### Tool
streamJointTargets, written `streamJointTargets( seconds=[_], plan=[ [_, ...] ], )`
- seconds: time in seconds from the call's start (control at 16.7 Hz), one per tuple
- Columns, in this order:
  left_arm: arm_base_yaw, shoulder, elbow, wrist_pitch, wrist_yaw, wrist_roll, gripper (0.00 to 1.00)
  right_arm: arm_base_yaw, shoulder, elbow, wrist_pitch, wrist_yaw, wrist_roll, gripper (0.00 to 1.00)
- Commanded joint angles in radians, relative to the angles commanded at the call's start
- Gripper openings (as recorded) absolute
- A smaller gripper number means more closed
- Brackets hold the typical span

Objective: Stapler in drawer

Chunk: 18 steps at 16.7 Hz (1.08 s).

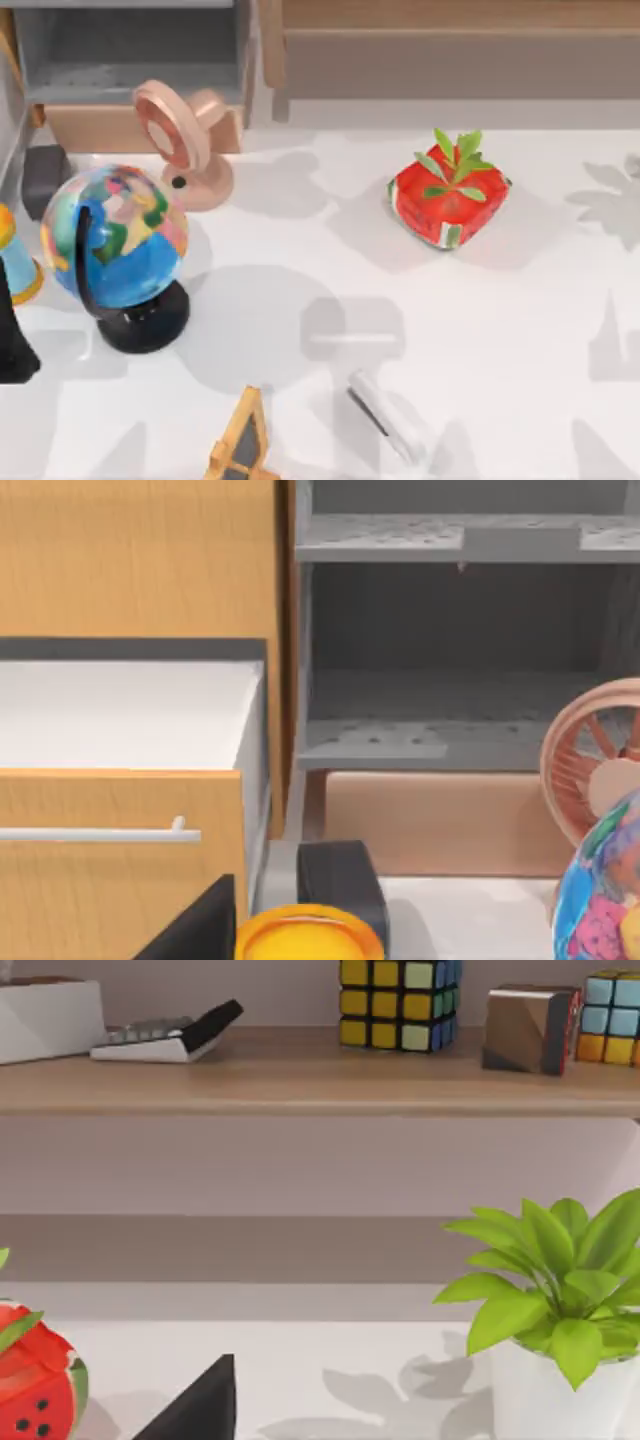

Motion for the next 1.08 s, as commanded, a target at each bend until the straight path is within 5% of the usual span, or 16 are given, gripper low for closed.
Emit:
streamJointTargets(
  seconds=[0.24, 0.48, 1.08],
  plan=[
    [-0.029, 0.030, 0.030, -0.029, 0.009, -0.030, 1.00, 0.000, 0.000, 0.000, 0.000, 0.000, 0.000, 1.00],
    [-0.195, 0.213, 0.214, -0.185, 0.046, -0.218, 1.00, 0.000, 0.000, 0.000, 0.000, 0.000, 0.000, 1.00],
    [-0.669, 1.269, 1.105, -0.704, 0.089, -1.182, 1.00, 0.000, 0.000, 0.000, 0.000, 0.000, 0.000, 1.00]
  ],
)
